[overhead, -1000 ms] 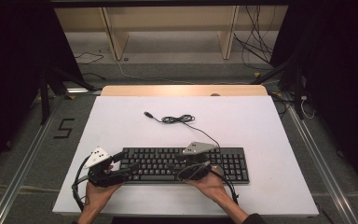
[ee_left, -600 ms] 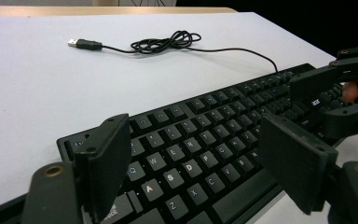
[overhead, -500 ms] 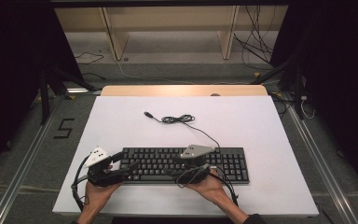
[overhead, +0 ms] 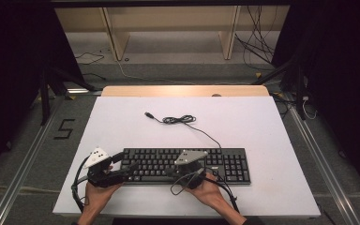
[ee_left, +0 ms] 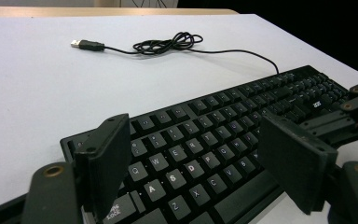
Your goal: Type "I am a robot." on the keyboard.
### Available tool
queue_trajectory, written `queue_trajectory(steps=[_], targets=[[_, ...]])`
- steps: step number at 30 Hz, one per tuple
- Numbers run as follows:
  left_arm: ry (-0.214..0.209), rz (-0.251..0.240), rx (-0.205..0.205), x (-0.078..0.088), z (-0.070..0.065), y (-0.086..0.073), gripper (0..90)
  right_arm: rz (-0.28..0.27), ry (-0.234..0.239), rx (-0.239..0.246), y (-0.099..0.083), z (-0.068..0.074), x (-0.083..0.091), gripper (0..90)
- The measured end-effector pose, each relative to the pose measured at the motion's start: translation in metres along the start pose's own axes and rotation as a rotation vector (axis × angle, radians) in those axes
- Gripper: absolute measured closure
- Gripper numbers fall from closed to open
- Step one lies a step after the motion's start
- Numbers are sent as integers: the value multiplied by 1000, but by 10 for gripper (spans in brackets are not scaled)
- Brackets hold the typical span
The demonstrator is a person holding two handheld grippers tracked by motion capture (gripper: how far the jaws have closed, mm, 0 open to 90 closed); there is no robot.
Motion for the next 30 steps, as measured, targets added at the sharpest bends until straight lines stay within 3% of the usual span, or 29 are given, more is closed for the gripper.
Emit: queue_trajectory(steps=[25, 30], targets=[[2, 4, 1, 0, 0, 0, 257, 106, -25, 23, -10, 4, -19, 900], [2, 5, -2, 0, 0, -1, 257, 93, -37, 32, -10, 5, -20, 900]])
Point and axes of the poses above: each handheld gripper's, and its own axes: x roughly backward along the jaws, y roughly out of its top, z roughly to its left, the point moved 3 cm from there along -x, roughly forward along the jaws, and after that the axes turned 8 degrees about x, right-handed, at the moved point
